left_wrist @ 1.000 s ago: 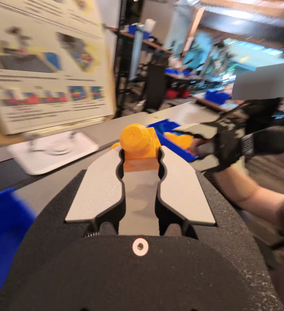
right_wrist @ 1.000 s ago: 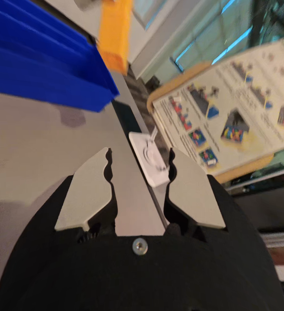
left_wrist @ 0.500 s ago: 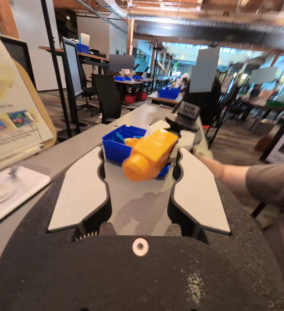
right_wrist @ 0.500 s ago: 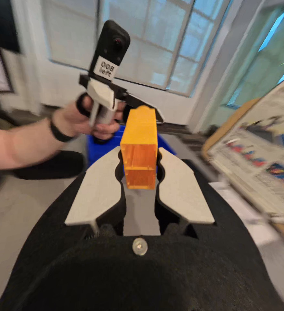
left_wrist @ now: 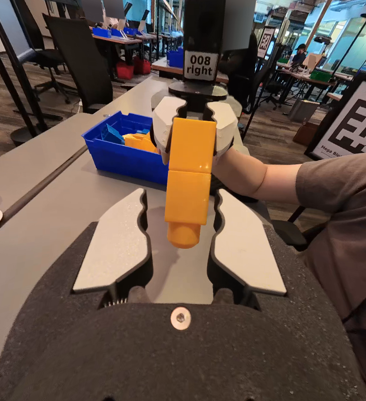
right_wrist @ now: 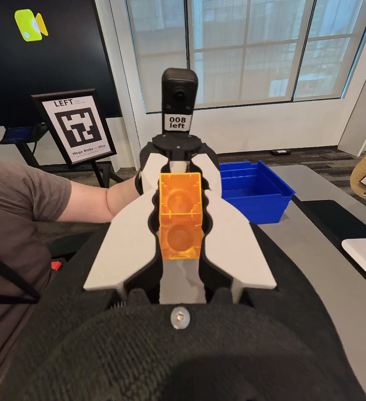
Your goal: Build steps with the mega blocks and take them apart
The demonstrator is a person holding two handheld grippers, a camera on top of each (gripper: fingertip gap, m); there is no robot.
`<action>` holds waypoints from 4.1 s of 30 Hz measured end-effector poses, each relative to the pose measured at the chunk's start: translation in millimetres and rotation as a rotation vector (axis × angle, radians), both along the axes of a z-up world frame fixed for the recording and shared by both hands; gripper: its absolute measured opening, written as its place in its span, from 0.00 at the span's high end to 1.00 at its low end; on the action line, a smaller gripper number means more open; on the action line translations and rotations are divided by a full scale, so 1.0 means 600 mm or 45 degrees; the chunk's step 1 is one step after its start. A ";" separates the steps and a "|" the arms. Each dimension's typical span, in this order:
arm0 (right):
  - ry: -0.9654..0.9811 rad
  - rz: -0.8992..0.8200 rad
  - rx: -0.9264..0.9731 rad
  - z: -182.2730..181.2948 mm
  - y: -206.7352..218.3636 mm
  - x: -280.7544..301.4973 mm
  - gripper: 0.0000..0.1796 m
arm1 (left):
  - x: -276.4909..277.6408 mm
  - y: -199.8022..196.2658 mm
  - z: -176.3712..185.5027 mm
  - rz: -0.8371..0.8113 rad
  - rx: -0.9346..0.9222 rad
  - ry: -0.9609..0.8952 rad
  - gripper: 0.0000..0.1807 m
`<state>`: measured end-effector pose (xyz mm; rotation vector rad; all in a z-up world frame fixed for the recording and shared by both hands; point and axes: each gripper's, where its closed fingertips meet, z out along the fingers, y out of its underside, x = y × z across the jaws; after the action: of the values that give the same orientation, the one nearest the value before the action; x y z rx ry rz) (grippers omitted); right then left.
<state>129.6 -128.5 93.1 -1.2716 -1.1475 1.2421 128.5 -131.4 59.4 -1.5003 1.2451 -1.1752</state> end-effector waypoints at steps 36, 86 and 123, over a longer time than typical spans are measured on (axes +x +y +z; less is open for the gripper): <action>-0.240 -0.045 -0.033 -0.047 0.012 -0.004 0.80 | 0.012 0.005 -0.002 -0.025 -0.046 -0.123 0.78; -0.601 -0.352 1.272 -0.045 -0.007 0.015 0.65 | -0.010 -0.030 -0.037 -0.219 -0.347 0.115 0.79; -1.008 -1.709 -0.866 -0.257 0.141 0.761 0.72 | -0.661 0.184 -0.038 1.872 -0.209 0.705 0.61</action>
<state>586.0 -44.0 -61.4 -2.5220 -0.0508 0.0143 -268.2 -21.3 36.7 -2.2309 0.0599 0.1480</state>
